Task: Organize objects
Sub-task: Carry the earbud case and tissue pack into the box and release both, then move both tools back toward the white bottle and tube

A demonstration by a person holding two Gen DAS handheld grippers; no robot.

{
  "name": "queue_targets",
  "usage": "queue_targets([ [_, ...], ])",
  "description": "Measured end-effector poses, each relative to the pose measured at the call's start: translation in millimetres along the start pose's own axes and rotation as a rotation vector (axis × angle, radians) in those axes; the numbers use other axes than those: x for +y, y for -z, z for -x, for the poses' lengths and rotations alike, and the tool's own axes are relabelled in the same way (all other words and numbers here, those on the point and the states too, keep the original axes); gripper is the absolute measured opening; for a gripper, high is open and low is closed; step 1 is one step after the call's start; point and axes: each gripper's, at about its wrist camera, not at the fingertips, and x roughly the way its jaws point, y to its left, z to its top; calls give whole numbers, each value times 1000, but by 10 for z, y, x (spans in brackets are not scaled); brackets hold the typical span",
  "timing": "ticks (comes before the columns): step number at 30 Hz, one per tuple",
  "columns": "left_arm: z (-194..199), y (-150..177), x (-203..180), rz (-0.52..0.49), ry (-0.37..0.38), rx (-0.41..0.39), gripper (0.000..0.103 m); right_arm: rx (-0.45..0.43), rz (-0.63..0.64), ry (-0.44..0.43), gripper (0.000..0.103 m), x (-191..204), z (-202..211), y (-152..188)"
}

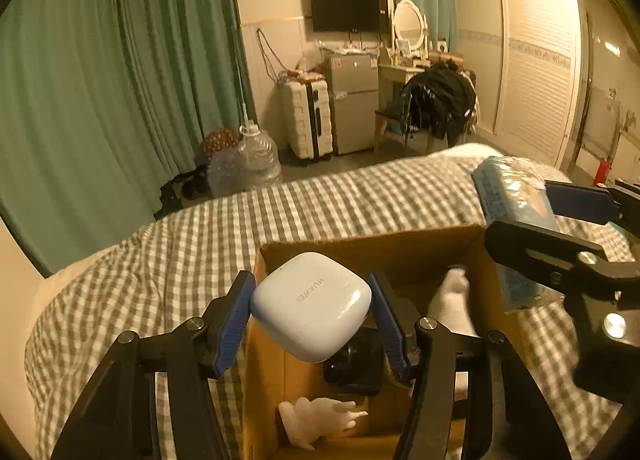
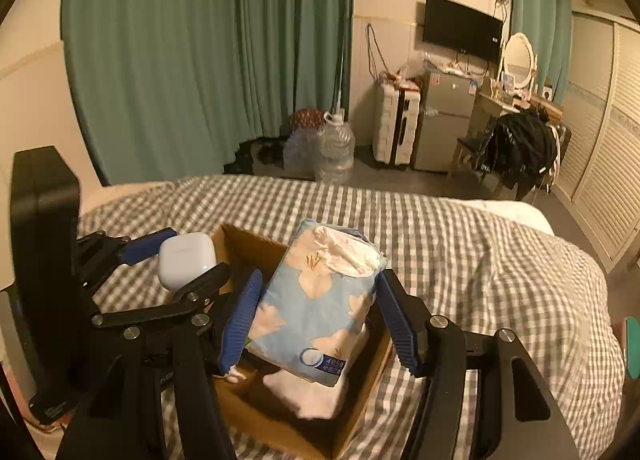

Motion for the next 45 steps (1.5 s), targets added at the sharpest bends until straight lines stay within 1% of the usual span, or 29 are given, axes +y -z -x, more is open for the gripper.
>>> queue_targets([
  [3,-210,114,28,-3,-9,44,59,33,-3,8,59,-30,-277,78],
  [6,-342,188,48,13,13,80,60,79,-11,6,59,-54,-488,207],
  [8,-405,228,19,6,13,91,60,97,-11,19,59,-81,-581,265],
  [10,-444,291,-32,-10,15,107,59,109,-18,16,59,-110,-622,295],
  [13,-472,357,-84,-27,27,122,60,103,-38,9,59,-135,-595,334],
  [17,-467,384,-146,-49,31,122,60,84,-81,-35,65,-228,-577,375],
  [18,-463,388,-142,-49,31,124,60,81,-88,-38,71,-197,-558,380],
  [20,-457,387,-149,-45,39,128,62,70,-100,-40,78,-218,-540,376],
  [22,-405,385,-138,-41,25,119,73,56,-109,-46,80,-237,-504,369],
  [23,-356,376,-130,-36,10,108,83,52,-111,-46,82,-226,-486,362],
  [24,-335,357,-123,-32,2,99,86,47,-113,-43,83,-220,-459,359],
  [28,-53,301,-63,6,14,63,92,27,-123,-34,84,-197,-290,335],
  [31,216,248,-9,28,16,31,93,3,-125,-39,88,-144,-39,324],
  [33,405,240,15,36,11,12,96,-23,-114,-39,88,-110,179,329],
  [38,949,184,78,40,-33,-39,97,-80,-70,-9,88,15,765,277],
  [41,1277,130,116,61,-56,-64,100,-122,-55,3,89,75,1154,243],
  [45,1671,150,141,72,-61,-99,101,-170,-39,23,92,171,1629,267],
])
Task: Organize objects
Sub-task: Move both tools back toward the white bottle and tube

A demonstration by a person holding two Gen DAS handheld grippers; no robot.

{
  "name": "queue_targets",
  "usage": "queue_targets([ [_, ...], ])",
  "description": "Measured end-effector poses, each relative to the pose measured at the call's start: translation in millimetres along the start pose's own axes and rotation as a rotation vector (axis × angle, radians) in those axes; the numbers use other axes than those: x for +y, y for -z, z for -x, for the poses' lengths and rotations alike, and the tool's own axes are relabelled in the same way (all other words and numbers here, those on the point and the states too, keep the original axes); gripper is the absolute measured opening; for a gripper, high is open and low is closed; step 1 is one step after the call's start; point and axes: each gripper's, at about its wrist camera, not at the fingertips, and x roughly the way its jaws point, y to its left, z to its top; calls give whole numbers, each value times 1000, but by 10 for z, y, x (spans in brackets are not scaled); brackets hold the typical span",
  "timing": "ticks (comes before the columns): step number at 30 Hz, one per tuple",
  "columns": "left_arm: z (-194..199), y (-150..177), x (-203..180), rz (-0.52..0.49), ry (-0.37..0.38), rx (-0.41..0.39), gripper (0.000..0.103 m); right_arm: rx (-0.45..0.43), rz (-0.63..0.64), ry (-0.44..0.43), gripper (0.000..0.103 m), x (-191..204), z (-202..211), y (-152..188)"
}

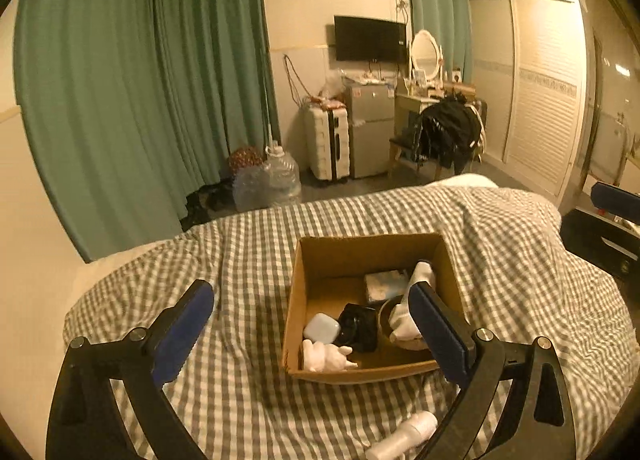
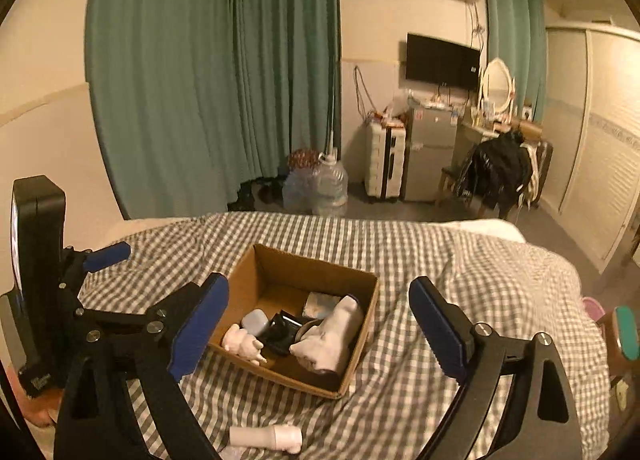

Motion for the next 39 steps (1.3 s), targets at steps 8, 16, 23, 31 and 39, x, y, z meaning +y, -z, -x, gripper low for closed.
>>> queue_targets([
  [8,498,201,3,1,-32,-21,102,-10,43,14,93,154,585,194],
  [16,439,746,71,34,-93,35,102,66,78,20,93,275,530,702],
  [23,102,1401,-24,71,-117,125,102,206,19,14,93,224,-31,1370],
  [31,-335,2085,-382,16,-65,252,102,249,-70,37,93,158,-478,1923],
  [39,-504,2404,-686,-42,32,334,70,264,-145,61,93,22,-491,2001],
])
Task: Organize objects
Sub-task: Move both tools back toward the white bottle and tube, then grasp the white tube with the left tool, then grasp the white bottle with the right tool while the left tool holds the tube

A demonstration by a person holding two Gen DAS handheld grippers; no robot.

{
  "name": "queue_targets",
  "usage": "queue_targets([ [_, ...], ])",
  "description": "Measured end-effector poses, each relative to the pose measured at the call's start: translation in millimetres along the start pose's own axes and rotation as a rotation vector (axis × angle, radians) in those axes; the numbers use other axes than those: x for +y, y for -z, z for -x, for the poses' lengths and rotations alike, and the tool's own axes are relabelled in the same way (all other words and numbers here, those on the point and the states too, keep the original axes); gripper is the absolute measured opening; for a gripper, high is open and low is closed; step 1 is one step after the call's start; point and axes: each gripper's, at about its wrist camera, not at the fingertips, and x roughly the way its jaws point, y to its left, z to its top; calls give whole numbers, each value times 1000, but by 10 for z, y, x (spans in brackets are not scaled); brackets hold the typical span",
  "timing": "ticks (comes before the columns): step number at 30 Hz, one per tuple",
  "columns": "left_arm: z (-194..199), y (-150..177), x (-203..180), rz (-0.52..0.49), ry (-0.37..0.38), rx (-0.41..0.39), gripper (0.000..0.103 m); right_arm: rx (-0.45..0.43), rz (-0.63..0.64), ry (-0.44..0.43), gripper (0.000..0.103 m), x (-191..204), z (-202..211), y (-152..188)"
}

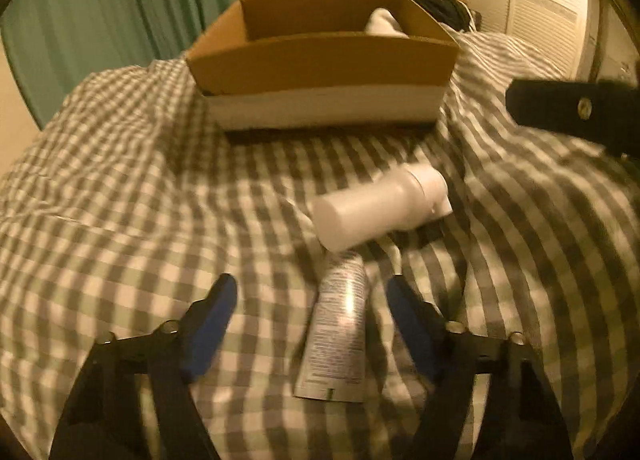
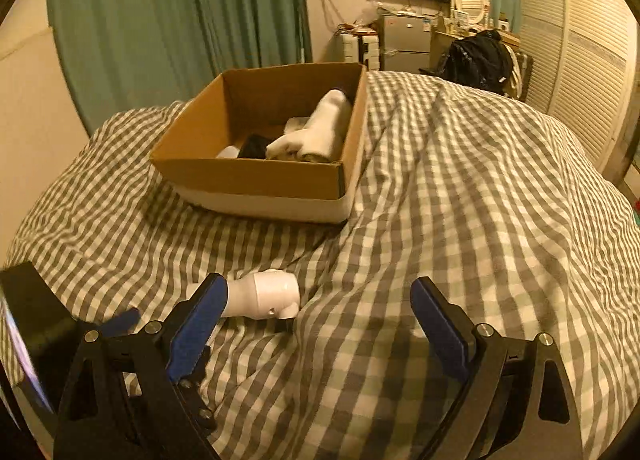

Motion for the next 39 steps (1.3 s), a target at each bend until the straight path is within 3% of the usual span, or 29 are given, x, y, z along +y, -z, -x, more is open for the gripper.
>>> queue_targets([
  [3,-101,30,-22,-4,20,33,49,8,-18,3,93,-29,-15,-2],
  [8,-86,67,-97,-46,33,38,29,12,-28,10,93,-33,-32,-3],
  [14,95,90,13,6,40,42,27,10,-29,8,93,-38,-25,3],
  [22,582,-106,238,31,24,-77,27,25,28,-19,93,72,-45,4],
  [31,498,-524,672,73,-31,-106,27,144,251,-73,93,469,-290,25],
  [39,245,-583,933,125,-30,-78,27,302,501,-42,93,834,-760,104],
])
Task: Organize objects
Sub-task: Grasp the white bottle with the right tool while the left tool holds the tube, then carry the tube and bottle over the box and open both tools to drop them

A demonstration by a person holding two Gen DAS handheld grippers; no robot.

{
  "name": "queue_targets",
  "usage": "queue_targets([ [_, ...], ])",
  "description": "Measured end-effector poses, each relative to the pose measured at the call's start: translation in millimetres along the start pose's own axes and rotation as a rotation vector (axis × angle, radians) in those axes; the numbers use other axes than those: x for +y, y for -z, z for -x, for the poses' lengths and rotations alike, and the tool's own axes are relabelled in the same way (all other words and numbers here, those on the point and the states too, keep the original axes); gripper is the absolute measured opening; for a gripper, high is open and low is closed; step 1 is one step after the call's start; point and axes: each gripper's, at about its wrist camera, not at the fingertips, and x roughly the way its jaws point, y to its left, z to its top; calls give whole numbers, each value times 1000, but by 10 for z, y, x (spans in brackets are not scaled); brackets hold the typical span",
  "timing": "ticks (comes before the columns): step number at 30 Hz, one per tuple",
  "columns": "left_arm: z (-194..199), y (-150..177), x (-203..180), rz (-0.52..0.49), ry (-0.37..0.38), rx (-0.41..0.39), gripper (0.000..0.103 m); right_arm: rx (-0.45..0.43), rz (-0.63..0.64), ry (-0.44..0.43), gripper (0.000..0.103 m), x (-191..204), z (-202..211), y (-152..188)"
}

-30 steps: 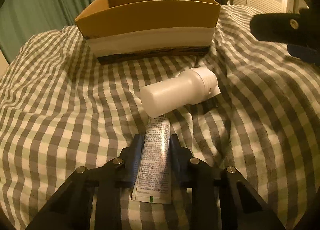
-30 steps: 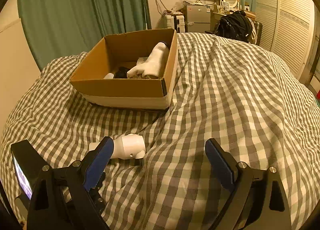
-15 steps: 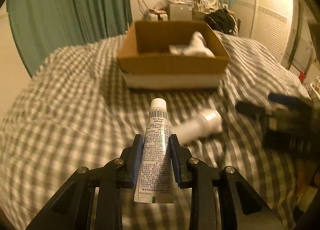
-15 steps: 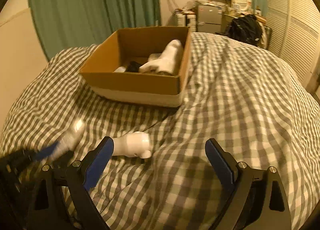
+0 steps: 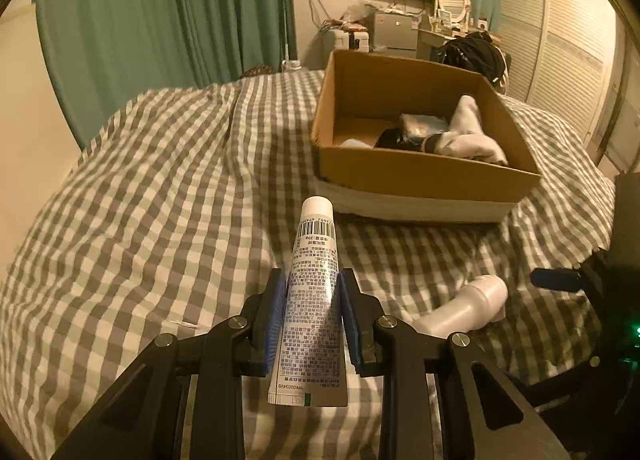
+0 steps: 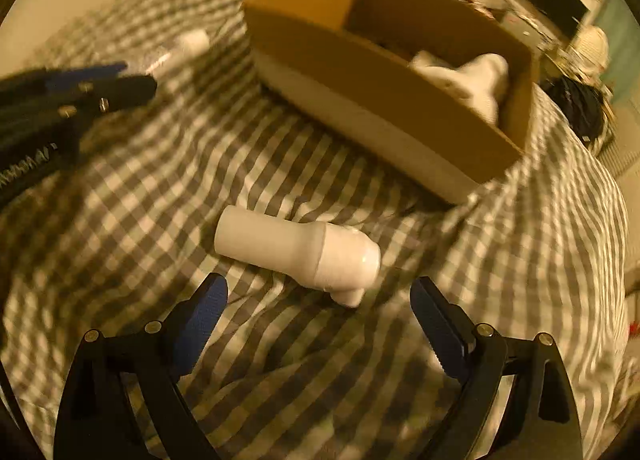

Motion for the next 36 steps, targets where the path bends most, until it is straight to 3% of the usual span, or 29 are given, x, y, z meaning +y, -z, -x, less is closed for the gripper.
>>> queue_targets([
  [6,-122,4,105,21,15,14,27,31,125,39,93,136,-300,-253],
  [10,-158,14,140,30,22,19,27,114,167,26,93,203,-562,-272],
  [13,-182,30,158,38,20,27,27,96,123,6,75,117,-525,-304],
  [15,-169,44,159,36,19,25,27,87,79,-14,53,36,-490,-311],
  [20,-33,60,134,26,11,-1,27,61,31,-9,53,-28,-360,-267],
  [29,376,46,30,0,9,-66,27,-89,-98,54,52,-216,293,-176],
  [36,685,64,-16,-13,10,-98,27,-177,-169,28,52,-351,787,110],
])
